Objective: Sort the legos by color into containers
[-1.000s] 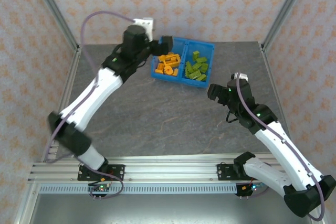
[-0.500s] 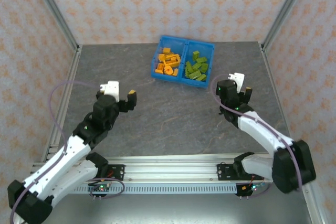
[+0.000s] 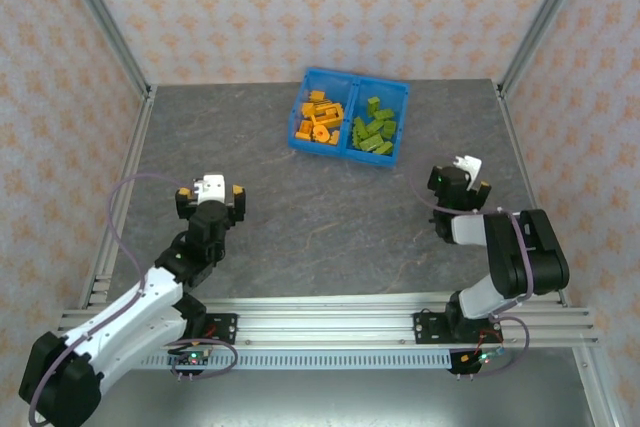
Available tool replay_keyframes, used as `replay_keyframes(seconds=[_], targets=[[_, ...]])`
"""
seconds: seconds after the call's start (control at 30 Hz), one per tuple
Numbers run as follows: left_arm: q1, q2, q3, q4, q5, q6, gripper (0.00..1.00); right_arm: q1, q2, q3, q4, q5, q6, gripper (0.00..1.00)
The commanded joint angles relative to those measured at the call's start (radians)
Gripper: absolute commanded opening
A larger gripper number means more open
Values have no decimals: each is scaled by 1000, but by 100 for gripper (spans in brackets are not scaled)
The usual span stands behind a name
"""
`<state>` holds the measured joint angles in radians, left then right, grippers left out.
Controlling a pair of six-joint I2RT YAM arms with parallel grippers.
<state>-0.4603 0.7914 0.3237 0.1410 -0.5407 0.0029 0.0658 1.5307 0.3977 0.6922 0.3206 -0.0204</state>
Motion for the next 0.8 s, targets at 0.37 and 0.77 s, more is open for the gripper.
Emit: replay_keyframes(seconds=[0.37, 0.77], targets=[[217, 589, 118, 485, 105, 87, 100, -14, -11, 5, 111, -133, 5, 99], [412, 717, 84, 651, 401, -2, 100, -14, -11, 6, 110, -134, 5, 99]])
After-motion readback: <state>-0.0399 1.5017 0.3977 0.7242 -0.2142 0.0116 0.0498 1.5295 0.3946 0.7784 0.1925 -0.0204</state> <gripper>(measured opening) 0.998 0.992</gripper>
